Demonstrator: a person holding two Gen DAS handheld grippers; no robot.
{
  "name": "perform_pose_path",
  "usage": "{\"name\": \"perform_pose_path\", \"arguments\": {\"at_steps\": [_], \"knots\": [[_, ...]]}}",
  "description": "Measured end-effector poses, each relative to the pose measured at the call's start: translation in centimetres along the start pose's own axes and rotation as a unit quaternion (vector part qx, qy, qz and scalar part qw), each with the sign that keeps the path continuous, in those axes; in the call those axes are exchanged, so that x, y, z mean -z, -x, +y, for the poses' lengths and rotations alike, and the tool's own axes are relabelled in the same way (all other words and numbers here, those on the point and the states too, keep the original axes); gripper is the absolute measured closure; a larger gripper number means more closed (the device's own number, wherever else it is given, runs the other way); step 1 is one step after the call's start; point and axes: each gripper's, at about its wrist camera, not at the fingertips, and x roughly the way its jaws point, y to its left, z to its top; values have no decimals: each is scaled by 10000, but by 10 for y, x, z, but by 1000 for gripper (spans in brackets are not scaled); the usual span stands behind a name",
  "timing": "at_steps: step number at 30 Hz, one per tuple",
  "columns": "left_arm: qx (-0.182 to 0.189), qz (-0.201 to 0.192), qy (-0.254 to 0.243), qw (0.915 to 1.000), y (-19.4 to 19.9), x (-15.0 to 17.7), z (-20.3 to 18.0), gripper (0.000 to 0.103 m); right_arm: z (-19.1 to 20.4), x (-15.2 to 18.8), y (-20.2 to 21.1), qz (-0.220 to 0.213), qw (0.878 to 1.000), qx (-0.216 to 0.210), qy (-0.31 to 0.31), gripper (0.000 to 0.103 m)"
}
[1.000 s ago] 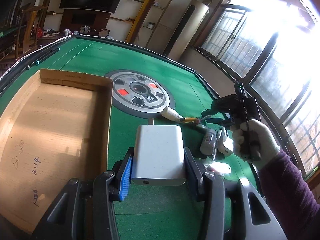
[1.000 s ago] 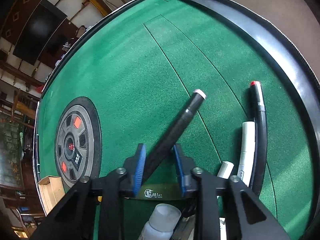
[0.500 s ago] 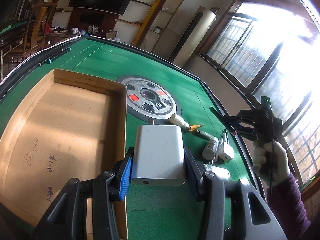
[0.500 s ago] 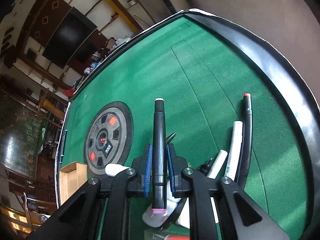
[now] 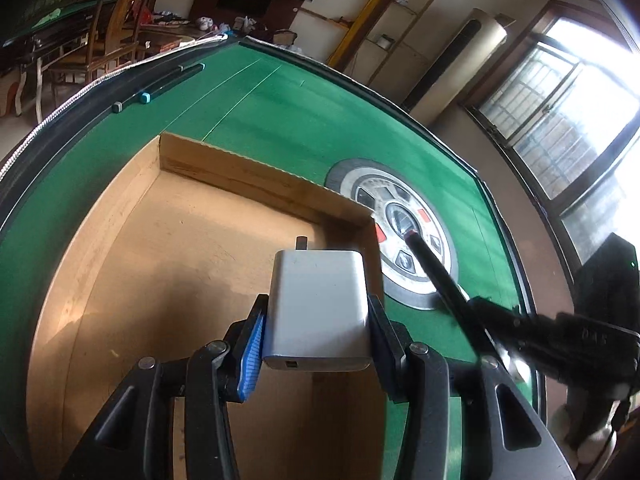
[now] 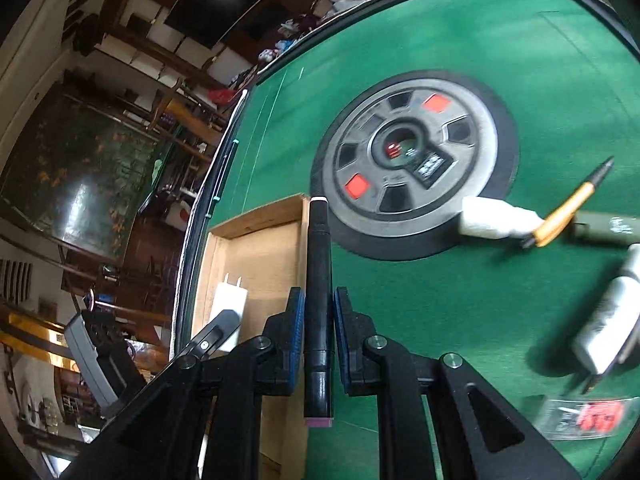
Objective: Organize rigid objects
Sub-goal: 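Lower the charger into the box and open the left tool while the right tool drops the marker in, then return the left tool to the pile and grasp the small white bottle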
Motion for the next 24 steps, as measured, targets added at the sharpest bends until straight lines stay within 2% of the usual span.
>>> {"name": "perform_pose_path", "arguments": {"at_steps": [5, 9, 12, 15, 17, 19, 24], "knots": [[-141, 185, 89, 9997, -30, -21, 10, 54, 38, -1, -44, 108, 9994, 274, 206, 89], [-34, 363, 106, 9993, -47, -23, 12, 54, 49, 1, -67, 209, 9977, 561, 319, 89], [114, 262, 259, 9993, -45, -22, 18, 51, 48, 4, -76, 329, 9967, 669, 323, 87], [293, 197, 447, 9984, -36, -20, 22, 42, 47, 7, -68, 125, 9965, 683, 470, 85], [278, 40, 497, 9984, -27, -15, 25, 37, 45, 12, -53, -127, 9940, 848, 686, 77], [162, -52, 491, 9987, -22, -7, 29, 36, 41, 20, -33, -394, 9906, 947, 909, 69], [-69, -60, 375, 9993, -13, 4, 33, 36, 14, 45, 26, -995, 9803, 1239, 1173, 69]]}}
